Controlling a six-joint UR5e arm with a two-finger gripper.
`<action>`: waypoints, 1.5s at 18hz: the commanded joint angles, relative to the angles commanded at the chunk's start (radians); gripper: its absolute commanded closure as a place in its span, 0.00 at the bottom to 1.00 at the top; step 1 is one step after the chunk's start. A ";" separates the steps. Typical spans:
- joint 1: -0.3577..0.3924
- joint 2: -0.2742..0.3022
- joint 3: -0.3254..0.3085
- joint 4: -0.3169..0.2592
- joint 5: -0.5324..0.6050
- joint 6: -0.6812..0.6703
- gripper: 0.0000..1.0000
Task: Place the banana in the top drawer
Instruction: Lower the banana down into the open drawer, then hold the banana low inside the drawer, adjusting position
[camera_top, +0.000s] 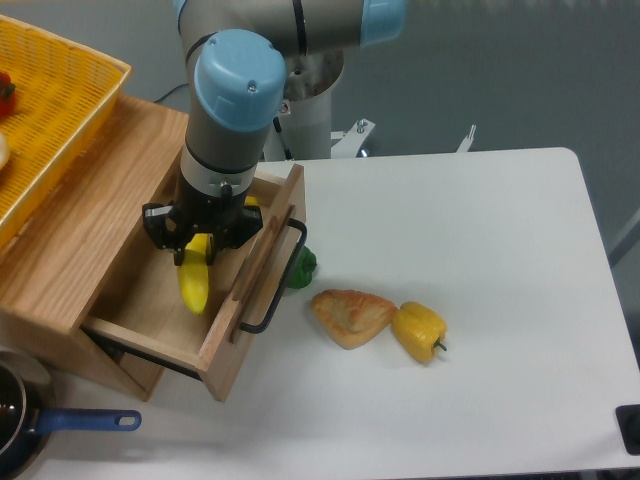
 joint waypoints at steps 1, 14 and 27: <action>0.000 0.002 0.000 0.002 0.000 0.000 0.89; -0.008 -0.006 -0.006 0.002 0.000 0.002 0.88; -0.021 -0.011 -0.008 0.002 0.012 0.003 0.85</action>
